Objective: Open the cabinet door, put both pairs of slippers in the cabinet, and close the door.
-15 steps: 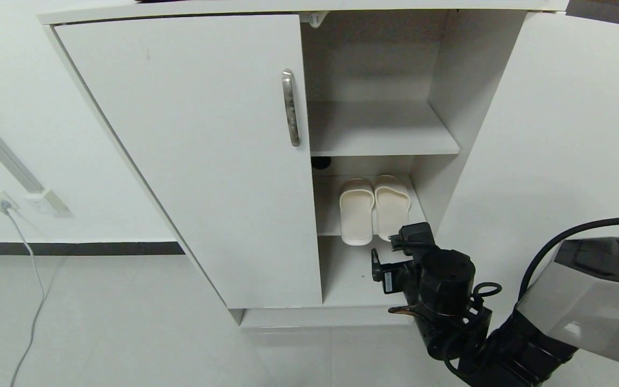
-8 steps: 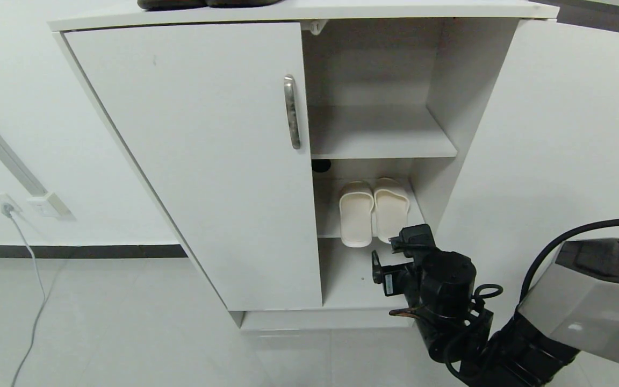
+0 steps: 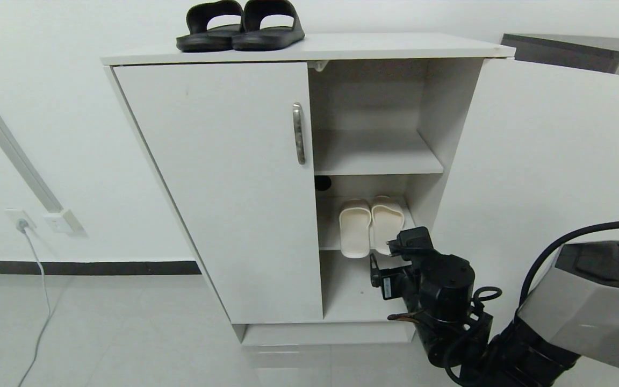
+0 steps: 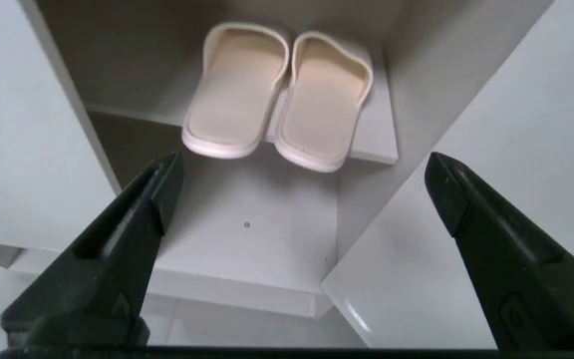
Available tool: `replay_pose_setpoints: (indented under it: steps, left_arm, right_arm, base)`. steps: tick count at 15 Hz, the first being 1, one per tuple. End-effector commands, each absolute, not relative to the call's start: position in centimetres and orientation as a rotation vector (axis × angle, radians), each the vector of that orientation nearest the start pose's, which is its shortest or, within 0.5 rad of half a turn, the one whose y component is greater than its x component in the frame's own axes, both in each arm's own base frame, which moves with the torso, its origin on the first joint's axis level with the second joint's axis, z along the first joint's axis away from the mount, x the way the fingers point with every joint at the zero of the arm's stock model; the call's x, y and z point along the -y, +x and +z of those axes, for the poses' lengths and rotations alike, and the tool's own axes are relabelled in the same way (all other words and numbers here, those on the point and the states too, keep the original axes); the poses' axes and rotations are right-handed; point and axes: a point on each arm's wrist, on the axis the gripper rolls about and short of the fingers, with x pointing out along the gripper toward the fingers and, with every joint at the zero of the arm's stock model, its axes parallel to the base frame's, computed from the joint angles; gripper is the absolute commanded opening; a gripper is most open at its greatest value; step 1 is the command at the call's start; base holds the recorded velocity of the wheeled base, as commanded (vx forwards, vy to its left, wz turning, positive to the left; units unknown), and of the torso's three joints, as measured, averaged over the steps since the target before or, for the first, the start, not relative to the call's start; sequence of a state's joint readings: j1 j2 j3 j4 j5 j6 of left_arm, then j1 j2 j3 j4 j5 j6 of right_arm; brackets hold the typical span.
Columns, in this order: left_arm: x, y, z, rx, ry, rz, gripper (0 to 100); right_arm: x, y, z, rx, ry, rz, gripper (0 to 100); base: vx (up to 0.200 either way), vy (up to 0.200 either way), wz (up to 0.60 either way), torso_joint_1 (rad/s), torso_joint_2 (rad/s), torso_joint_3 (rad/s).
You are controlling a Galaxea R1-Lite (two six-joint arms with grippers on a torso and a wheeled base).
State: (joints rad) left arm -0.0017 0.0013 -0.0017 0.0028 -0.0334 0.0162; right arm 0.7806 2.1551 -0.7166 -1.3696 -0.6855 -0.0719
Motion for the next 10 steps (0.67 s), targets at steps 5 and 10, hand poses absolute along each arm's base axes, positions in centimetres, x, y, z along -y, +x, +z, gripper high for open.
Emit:
replay_pose_setpoints:
  steps: [5,10]
  left_arm:
    - [0.07,-2.28,7.56,-0.003,0.017,-0.035,0]
    - [0.07,-2.28,7.56,-0.003,0.015,-0.035,0]
  right_arm:
    - [-24.36,26.61,7.88,-0.051,-0.121,0.097,100]
    - [-24.38,26.63,7.9,-0.051,-0.123,0.097,100]
  base:
    - [0.0,0.0,0.0,0.0,0.0,0.01]
    - [0.0,0.0,0.0,0.0,0.0,0.0]
